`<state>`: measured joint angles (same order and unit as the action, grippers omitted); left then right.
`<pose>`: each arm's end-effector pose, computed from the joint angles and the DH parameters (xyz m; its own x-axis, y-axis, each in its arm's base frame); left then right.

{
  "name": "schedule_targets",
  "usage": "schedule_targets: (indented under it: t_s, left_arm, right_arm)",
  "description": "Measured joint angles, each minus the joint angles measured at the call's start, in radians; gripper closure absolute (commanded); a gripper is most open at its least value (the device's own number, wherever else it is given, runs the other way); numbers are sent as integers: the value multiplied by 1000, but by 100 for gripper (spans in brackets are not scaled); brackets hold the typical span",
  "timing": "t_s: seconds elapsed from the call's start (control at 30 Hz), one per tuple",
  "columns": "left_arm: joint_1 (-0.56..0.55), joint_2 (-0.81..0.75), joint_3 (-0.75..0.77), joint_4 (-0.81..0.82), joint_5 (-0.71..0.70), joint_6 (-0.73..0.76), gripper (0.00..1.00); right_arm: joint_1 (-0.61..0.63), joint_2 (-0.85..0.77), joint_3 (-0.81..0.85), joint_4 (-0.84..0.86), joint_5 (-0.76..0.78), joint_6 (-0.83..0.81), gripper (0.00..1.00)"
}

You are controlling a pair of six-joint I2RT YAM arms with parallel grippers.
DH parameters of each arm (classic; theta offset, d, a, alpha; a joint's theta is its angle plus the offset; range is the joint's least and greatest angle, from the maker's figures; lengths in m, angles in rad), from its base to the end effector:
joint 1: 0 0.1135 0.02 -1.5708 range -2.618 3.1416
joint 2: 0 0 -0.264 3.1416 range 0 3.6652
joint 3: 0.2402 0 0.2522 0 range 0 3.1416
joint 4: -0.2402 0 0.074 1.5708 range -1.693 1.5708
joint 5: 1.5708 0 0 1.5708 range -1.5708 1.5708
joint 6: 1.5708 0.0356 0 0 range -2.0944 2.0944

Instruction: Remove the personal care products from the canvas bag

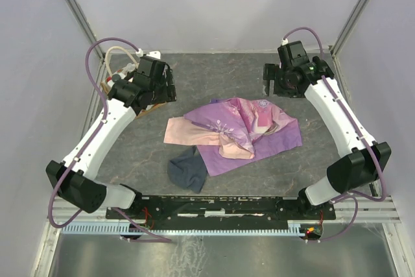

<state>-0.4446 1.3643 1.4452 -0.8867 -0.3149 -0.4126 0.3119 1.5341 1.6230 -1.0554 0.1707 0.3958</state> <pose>0.2574 -0.1104 0.3737 -0.6829 -0.0970 -0.7240 -0.0639 0.9953 -0.0730 0.2978 0.0897 0.3691 -0.8038 0.1400 -0.5782 0.1077 0.9901 0.0901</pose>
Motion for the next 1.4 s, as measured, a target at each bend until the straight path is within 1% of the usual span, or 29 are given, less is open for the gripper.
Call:
schedule_targets:
  t_s: [0.4,0.57,0.8,1.17,1.3,1.4]
  left_arm:
    - [0,-16,-36,0,8,-3,22]
    - [0,-32,-75,2,27,-8,22]
    - [0,-41,-76,2,38,-8,22]
    - [0,-43,-76,3,76,-8,22]
    - [0,-49,-77,6,95,-8,22]
    - [0,-59,-89,14,113,-9,22]
  right_arm:
    - [0,-4,-19,5,-102,-8,0]
    - [0,-4,-19,5,-111,-17,0]
    - [0,-5,-24,5,-116,-25,0]
    - [0,-5,-72,10,-180,-29,0]
    - [0,24,-93,12,-224,-31,0]
    - [16,95,-120,32,-276,-23,0]
